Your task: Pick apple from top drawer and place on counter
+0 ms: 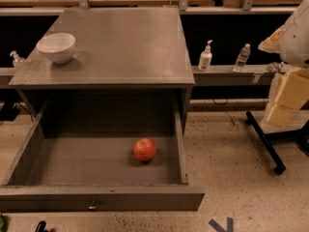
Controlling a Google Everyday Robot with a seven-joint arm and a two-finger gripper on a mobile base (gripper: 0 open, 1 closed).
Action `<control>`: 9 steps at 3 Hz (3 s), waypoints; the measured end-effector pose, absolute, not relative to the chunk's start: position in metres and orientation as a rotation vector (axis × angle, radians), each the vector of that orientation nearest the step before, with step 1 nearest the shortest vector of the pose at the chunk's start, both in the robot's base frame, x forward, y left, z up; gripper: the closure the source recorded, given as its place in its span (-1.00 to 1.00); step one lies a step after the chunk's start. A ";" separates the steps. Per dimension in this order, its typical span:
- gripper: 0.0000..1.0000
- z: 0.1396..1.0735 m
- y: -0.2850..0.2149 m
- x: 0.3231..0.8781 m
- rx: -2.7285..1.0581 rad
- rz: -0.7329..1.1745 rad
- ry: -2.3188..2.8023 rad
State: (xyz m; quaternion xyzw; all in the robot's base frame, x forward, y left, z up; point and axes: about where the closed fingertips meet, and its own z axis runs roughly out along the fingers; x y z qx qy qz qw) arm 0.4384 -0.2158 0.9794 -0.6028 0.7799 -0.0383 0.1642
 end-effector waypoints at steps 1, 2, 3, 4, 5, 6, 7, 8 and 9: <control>-1.00 0.978 -0.210 0.439 -1.745 -0.106 2.213; -1.00 0.960 -0.165 0.450 -1.940 -0.088 2.128; -1.00 0.924 -0.081 0.475 -2.170 -0.081 2.002; -1.00 0.930 -0.087 0.473 -2.143 -0.087 2.007; -1.00 0.930 -0.089 0.473 -2.138 -0.088 2.010; -1.00 0.896 -0.079 0.494 -2.123 -0.037 2.090; -1.00 0.827 -0.069 0.526 -2.026 0.047 2.256; -1.00 0.781 -0.057 0.544 -1.975 0.083 2.314; -1.00 0.752 -0.041 0.553 -1.923 0.131 2.269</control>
Offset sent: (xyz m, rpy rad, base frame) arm 0.0115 0.0692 -0.0302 -0.0829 0.1119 0.2541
